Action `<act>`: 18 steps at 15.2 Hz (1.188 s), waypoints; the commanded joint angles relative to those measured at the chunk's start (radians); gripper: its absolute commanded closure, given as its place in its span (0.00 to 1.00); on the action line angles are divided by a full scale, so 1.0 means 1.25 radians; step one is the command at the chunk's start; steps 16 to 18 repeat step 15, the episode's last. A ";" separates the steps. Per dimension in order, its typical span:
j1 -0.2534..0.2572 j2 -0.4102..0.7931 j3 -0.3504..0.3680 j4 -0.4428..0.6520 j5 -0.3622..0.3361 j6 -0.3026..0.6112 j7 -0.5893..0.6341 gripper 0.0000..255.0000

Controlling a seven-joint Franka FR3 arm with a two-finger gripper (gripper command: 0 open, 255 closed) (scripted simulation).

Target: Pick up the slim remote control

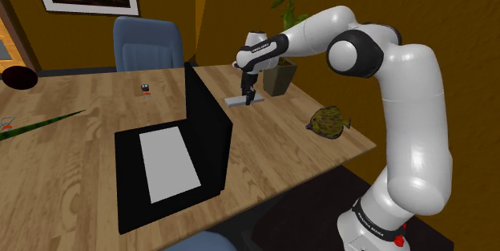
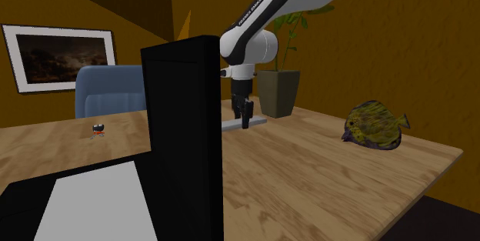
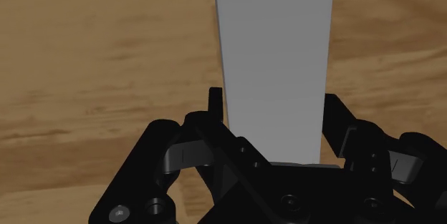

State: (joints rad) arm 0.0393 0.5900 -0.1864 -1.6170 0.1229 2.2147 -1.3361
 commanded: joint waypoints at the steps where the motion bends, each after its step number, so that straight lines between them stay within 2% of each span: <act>1: 0.000 -0.009 -0.001 0.005 -0.002 -0.014 0.001 1.00; 13: 0.004 -0.066 -0.009 0.049 -0.015 -0.114 0.009 1.00; 18: 0.004 -0.067 -0.010 0.049 -0.015 -0.115 0.009 1.00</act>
